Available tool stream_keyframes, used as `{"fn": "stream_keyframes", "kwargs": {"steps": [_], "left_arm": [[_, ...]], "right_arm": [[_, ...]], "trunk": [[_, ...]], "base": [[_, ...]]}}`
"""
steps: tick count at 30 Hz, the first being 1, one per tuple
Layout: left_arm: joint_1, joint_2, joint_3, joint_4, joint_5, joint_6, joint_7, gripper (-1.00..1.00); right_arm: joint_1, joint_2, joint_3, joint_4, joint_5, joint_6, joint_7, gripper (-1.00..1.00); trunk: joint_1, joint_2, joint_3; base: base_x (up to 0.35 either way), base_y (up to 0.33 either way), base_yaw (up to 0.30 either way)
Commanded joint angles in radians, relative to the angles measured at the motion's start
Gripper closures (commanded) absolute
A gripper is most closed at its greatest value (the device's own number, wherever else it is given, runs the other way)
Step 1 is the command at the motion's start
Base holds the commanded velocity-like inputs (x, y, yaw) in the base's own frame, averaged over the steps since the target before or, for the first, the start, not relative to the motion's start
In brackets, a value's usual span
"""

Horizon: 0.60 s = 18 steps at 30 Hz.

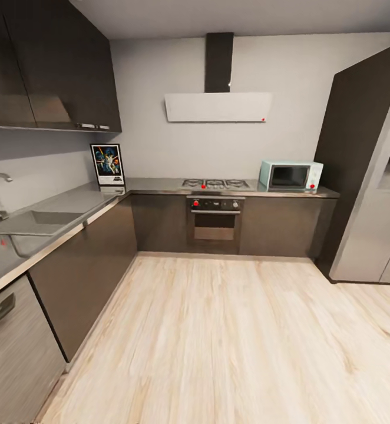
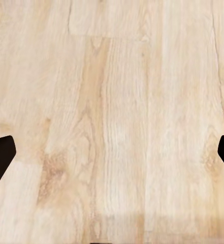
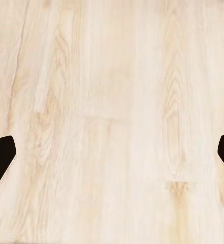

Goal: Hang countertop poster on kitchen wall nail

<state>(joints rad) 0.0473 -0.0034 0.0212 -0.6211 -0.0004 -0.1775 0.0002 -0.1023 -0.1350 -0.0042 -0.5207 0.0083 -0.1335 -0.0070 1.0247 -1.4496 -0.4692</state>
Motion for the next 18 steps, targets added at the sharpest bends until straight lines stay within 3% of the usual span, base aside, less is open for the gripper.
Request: {"fn": "stream_keyframes", "kwargs": {"steps": [1,11,18], "left_arm": [[0.0,-0.001,0.001,-0.002,0.0,-0.001,0.0,-1.0],[0.0,-0.002,-0.002,-0.005,-0.001,0.001,-0.002,-1.0],[0.0,-0.001,-0.003,0.0,-0.001,0.001,-0.001,-1.0]], "right_arm": [[0.0,0.0,0.0,0.001,0.001,-0.003,-0.001,-1.0],[0.0,0.0,0.0,0.001,0.001,-0.003,-0.001,-1.0],[0.0,0.0,0.0,0.001,0.001,-0.003,-0.001,-1.0]], "trunk": [[0.0,0.0,-0.001],[0.0,0.0,-0.001],[0.0,0.0,-0.001]], "base": [[0.143,-0.054,0.29],[0.062,-0.014,0.29],[0.241,-0.001,0.29]]}}
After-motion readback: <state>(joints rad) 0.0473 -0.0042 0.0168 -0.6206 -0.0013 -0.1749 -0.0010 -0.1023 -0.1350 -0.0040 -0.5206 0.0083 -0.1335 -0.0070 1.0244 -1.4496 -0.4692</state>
